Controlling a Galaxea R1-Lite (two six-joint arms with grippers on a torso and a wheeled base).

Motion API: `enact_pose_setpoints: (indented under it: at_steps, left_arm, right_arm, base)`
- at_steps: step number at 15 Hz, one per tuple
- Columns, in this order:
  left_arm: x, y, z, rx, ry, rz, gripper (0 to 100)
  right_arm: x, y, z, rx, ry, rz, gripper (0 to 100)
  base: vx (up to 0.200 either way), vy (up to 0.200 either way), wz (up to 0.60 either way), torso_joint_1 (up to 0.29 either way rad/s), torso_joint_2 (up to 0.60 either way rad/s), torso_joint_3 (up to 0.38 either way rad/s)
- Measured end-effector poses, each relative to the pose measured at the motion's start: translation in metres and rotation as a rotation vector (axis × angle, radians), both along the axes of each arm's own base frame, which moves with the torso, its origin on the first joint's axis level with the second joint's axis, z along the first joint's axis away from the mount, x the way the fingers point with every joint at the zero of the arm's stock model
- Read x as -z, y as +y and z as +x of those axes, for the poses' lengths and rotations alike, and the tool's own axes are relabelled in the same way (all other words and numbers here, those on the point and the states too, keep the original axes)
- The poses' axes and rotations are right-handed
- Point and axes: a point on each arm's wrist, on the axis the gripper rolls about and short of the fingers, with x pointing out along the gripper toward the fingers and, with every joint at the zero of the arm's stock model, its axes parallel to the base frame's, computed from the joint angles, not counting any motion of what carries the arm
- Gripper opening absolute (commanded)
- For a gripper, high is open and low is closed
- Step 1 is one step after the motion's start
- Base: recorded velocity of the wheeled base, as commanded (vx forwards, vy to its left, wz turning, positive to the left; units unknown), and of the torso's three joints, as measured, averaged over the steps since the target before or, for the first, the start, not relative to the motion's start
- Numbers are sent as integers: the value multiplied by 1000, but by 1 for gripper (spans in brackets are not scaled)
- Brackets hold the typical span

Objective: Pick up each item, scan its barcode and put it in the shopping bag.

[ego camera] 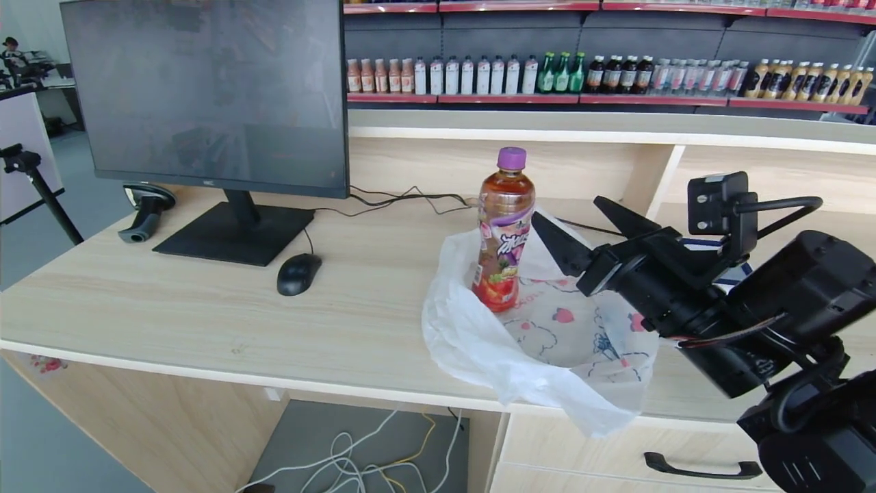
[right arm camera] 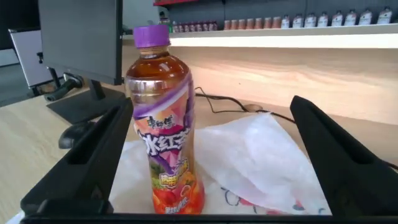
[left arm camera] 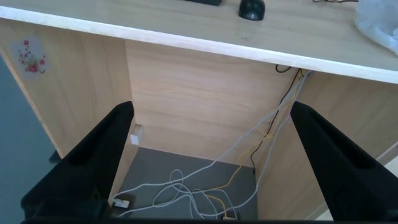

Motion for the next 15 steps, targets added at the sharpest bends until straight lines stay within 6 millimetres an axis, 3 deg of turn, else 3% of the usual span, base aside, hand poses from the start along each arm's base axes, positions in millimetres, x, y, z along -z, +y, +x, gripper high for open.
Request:
enact_pose_setpoints:
  at_steps: [7, 15]
  left_arm:
    - [0, 0, 0, -2, 2, -2, 100]
    - [0, 0, 0, -3, 3, -4, 100]
  right_arm:
    - [1, -4, -2, 10, 5, -2, 100]
    - [0, -3, -1, 6, 3, -3, 100]
  base:
    - [0, 0, -514, 4, 2, 4]
    - [0, -200, 0, 4, 2, 3]
